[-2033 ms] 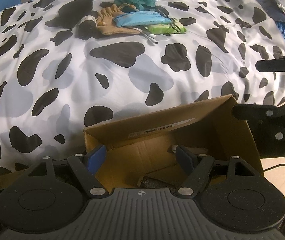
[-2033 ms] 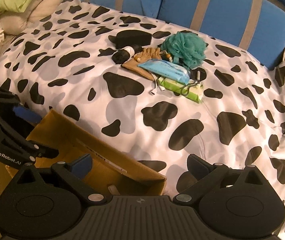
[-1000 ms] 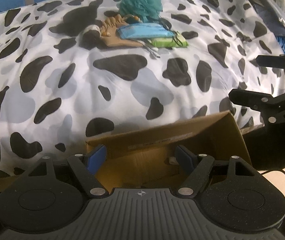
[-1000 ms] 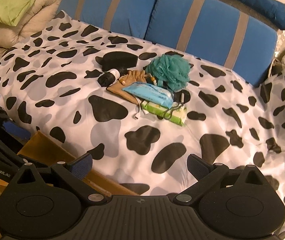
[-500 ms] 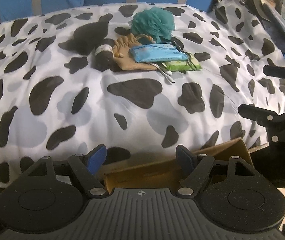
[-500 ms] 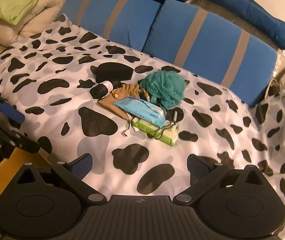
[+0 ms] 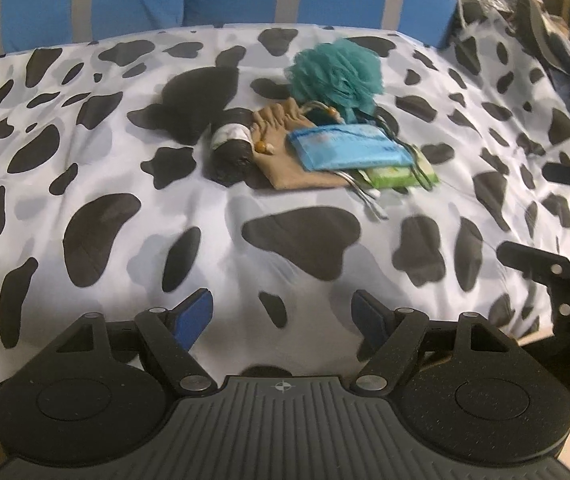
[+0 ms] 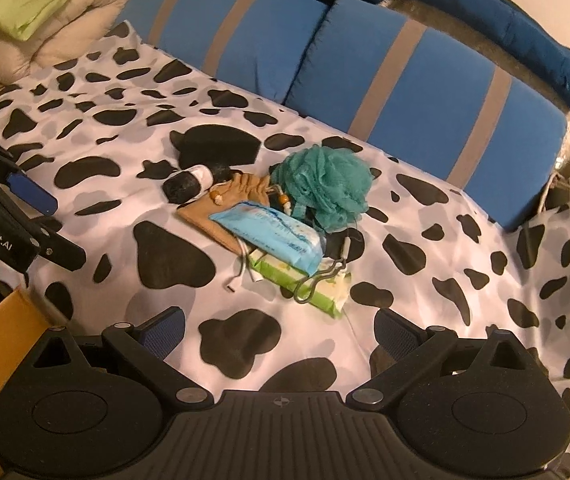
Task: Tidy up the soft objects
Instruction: 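Grasp the grey cable beside the green pack with the right tool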
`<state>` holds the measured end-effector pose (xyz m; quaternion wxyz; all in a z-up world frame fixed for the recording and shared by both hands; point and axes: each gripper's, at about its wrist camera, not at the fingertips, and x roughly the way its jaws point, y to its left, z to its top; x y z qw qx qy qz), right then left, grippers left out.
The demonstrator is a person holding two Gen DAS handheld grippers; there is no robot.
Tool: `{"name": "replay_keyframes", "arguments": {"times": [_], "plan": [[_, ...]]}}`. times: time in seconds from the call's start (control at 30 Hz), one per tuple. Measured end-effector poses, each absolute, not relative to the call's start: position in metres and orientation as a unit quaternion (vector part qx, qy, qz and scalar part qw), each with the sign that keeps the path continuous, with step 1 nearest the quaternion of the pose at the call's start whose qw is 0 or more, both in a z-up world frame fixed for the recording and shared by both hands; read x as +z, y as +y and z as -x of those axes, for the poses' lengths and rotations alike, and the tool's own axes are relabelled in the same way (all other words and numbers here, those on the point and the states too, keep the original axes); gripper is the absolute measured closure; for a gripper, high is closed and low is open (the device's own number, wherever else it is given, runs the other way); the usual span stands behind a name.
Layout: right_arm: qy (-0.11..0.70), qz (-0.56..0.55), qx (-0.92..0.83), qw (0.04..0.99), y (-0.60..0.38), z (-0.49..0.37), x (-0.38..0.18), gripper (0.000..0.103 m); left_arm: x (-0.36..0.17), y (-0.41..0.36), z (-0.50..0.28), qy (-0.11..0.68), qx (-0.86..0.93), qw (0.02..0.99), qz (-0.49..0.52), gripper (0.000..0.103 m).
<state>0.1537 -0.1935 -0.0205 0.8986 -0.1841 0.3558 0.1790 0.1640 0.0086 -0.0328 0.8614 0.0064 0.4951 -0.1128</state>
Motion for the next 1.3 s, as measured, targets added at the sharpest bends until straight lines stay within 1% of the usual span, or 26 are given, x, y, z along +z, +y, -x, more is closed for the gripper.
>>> {"name": "replay_keyframes", "arguments": {"times": [0.27, 0.8, 0.93, 1.0, 1.1, 1.17, 1.2, 1.27, 1.3], "plan": [[0.369, 0.147, 0.180, 0.900, -0.200, -0.180, -0.025, 0.003, -0.036, 0.017, -0.190, 0.494, -0.102, 0.863, 0.009, 0.027], [0.394, 0.149, 0.186, 0.888, -0.204, -0.227, -0.049, 0.003, -0.042, 0.011, -0.215, 0.505, -0.118, 0.855, 0.018, 0.027], [0.396, 0.153, 0.191, 0.885, -0.203, -0.236, -0.055, 0.005, -0.044, 0.007, -0.216, 0.512, -0.125, 0.850, 0.018, 0.027], [0.397, 0.158, 0.196, 0.882, -0.202, -0.240, -0.057, 0.008, -0.044, 0.006, -0.215, 0.515, -0.130, 0.847, 0.019, 0.027], [0.407, 0.166, 0.198, 0.876, -0.200, -0.246, -0.066, 0.018, -0.045, 0.006, -0.215, 0.517, -0.131, 0.845, 0.020, 0.027], [0.415, 0.174, 0.198, 0.871, -0.198, -0.249, -0.073, 0.030, -0.045, 0.007, -0.215, 0.519, -0.130, 0.844, 0.024, 0.027], [0.421, 0.176, 0.200, 0.867, -0.196, -0.251, -0.076, 0.032, -0.045, 0.007, -0.215, 0.520, -0.129, 0.844, 0.026, 0.027], [0.431, 0.179, 0.203, 0.861, -0.194, -0.253, -0.082, 0.042, -0.045, 0.009, -0.216, 0.522, -0.128, 0.842, 0.034, 0.027], [0.433, 0.183, 0.203, 0.859, -0.193, -0.253, -0.084, 0.044, -0.045, 0.010, -0.216, 0.523, -0.128, 0.842, 0.037, 0.027]]}}
